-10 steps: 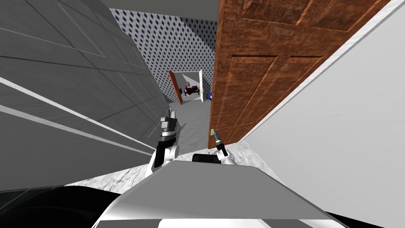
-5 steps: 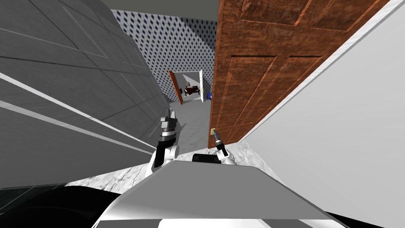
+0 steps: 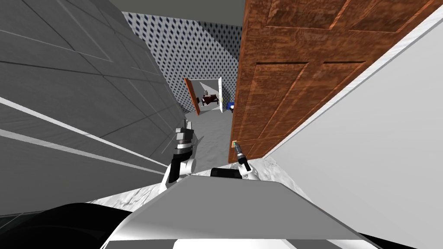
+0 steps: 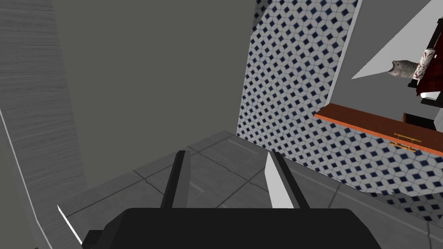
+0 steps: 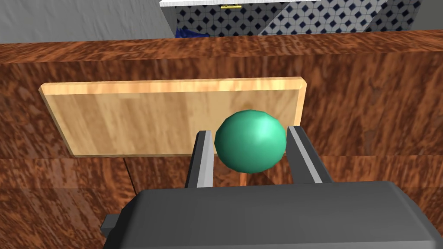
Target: Push the door open
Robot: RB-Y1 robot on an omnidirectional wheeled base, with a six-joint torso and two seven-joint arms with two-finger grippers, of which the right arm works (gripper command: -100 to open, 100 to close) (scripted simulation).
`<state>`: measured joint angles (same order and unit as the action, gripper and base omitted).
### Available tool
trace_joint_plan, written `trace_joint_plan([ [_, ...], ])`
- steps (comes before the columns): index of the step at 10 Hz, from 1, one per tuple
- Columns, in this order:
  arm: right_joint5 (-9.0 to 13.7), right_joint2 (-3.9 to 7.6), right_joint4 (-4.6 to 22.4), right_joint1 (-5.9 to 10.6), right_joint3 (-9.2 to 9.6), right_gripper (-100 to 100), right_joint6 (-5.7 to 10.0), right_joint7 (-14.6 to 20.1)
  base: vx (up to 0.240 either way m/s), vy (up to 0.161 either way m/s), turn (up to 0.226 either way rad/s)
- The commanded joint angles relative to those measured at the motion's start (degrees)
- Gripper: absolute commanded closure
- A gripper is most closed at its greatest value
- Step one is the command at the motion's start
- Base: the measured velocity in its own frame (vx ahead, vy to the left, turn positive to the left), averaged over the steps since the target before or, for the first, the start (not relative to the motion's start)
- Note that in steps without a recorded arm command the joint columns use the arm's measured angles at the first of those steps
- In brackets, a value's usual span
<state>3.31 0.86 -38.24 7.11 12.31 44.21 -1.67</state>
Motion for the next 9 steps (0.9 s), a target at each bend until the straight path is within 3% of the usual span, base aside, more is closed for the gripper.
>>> trace_joint_plan([
  [1, 0.70, 0.90, 1.52, 1.26, -1.52, 100, 1.33, -0.34, 0.201, 0.069, -0.049],
  [5, 1.61, 1.99, 1.64, 1.40, -3.45, 100, 1.34, -0.90, 0.174, 0.081, -0.075],
  [6, 1.83, 2.35, 3.80, 2.95, -3.50, -100, 2.06, -0.39, -0.032, 0.043, -0.041],
  [9, 1.98, 2.28, 3.57, 2.95, -3.51, -100, 1.85, -0.26, -0.169, 0.026, -0.029],
])
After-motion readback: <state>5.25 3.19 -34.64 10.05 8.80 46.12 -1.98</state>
